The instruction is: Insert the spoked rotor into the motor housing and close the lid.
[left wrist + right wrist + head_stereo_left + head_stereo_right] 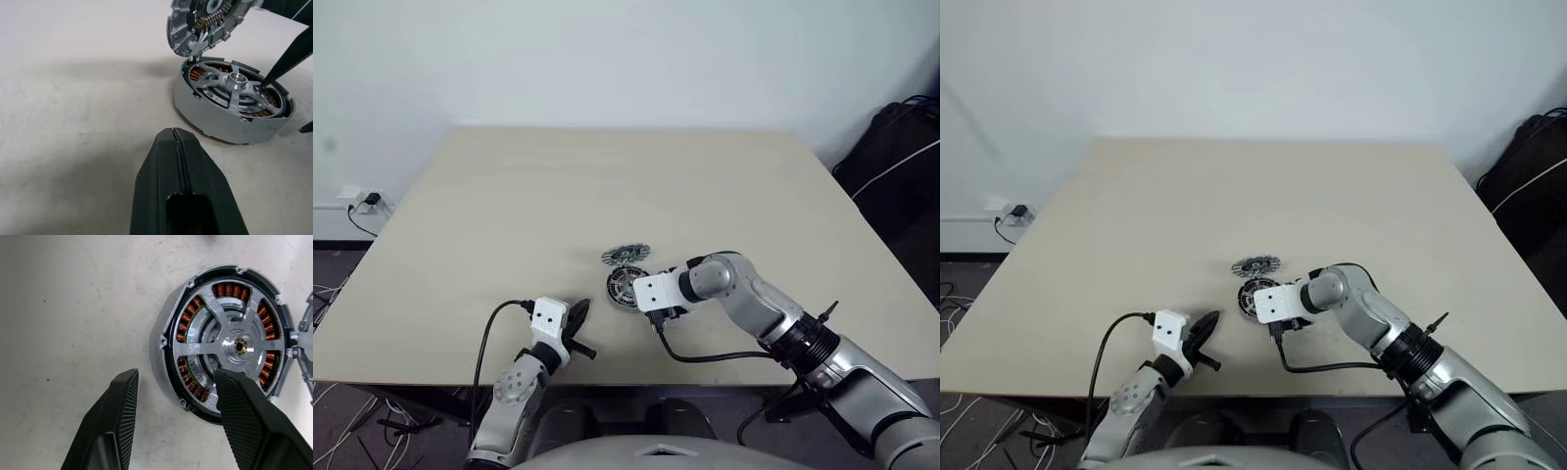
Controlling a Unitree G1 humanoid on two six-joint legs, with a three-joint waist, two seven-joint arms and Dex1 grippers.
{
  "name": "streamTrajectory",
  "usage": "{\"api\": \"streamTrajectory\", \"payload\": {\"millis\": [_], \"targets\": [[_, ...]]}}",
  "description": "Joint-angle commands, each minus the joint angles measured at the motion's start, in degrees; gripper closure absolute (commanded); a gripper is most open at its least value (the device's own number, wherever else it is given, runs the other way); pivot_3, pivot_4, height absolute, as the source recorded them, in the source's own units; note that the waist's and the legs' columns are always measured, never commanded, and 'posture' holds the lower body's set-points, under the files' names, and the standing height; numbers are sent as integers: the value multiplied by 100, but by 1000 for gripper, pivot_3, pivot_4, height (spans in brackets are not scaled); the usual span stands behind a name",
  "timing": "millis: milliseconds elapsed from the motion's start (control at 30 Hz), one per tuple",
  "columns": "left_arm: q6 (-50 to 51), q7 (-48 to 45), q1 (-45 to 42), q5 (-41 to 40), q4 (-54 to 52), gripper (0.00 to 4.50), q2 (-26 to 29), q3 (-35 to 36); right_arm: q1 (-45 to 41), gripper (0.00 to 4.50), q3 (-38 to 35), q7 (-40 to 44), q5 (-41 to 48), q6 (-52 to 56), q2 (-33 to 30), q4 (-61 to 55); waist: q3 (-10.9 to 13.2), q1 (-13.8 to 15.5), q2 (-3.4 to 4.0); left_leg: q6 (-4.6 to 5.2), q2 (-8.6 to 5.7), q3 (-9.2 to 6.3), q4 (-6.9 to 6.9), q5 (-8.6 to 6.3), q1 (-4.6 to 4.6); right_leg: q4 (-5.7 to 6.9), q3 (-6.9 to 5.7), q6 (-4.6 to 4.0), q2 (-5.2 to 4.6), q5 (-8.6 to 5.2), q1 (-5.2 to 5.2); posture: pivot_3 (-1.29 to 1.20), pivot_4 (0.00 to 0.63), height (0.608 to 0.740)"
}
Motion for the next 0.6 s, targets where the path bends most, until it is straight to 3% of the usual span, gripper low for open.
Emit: {"api": "streamTrajectory", "payload": {"millis": [33,67,167,367,600], "targets": [[-215,-65,-80,43,48,4500,-15,34,-72,1898,-75,-5,-99,-132,67,97,0,0,0,0,0,0,0,0,0,0,0,0,0,0,0,0,0,740],[-241,-69,-89,44,86,4500,-19,35,-64,1898,-74,-4,-121,-153,74,136,0,1,0,0,0,0,0,0,0,0,0,0,0,0,0,0,0,740],[-350,-88,-144,51,272,4500,-41,39,-43,2503,-78,-32,-182,-218,85,252,-5,2,-4,0,0,0,1,0,1,0,0,-1,-1,1,1,0,0,740],[-378,-75,-238,63,367,4500,-81,22,-15,4340,-134,-51,-269,-289,106,353,-19,-8,-24,-9,4,1,3,5,7,2,-2,-6,0,7,6,0,0,740],[-239,1,-109,107,23,4500,-104,-81,7,4394,-246,-96,-275,-281,112,331,-20,-5,-24,-25,5,1,5,15,8,2,-1,-6,-1,22,4,0,0,740]]}}
